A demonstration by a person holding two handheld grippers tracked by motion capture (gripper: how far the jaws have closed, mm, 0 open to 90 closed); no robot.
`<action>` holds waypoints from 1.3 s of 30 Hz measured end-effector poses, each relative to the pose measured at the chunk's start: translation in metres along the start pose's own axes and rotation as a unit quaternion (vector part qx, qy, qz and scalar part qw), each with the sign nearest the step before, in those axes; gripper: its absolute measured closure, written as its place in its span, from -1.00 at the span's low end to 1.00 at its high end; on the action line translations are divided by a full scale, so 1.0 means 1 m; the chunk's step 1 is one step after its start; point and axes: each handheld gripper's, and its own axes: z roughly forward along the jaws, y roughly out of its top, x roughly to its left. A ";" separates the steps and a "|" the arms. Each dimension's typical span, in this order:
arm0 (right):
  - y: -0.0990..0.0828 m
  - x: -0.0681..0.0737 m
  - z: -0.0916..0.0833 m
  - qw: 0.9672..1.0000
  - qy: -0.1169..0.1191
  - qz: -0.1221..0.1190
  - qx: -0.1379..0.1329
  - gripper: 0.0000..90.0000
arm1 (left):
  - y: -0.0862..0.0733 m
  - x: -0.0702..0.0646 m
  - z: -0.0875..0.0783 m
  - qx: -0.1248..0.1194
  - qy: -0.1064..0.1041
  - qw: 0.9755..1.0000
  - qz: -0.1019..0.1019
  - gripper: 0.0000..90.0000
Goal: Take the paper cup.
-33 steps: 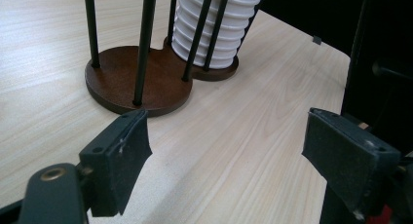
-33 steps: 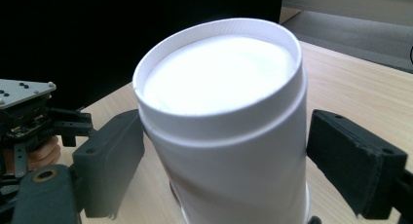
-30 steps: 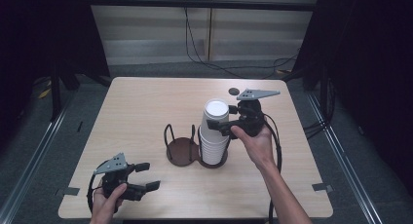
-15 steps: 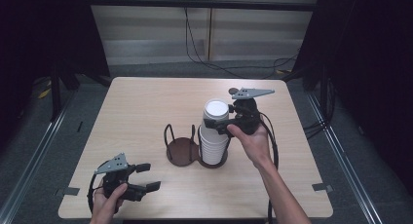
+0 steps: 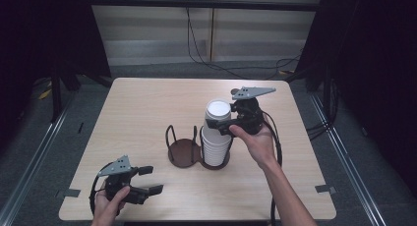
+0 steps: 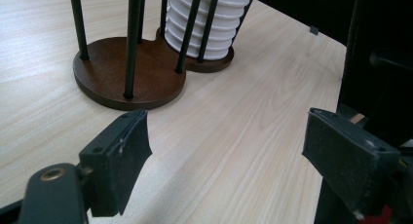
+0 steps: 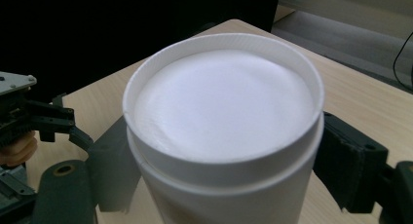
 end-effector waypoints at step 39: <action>0.021 0.007 -0.027 0.998 -0.013 -0.010 -0.065 -0.50 | 0.001 -0.001 0.000 0.015 0.003 1.000 0.003 -0.63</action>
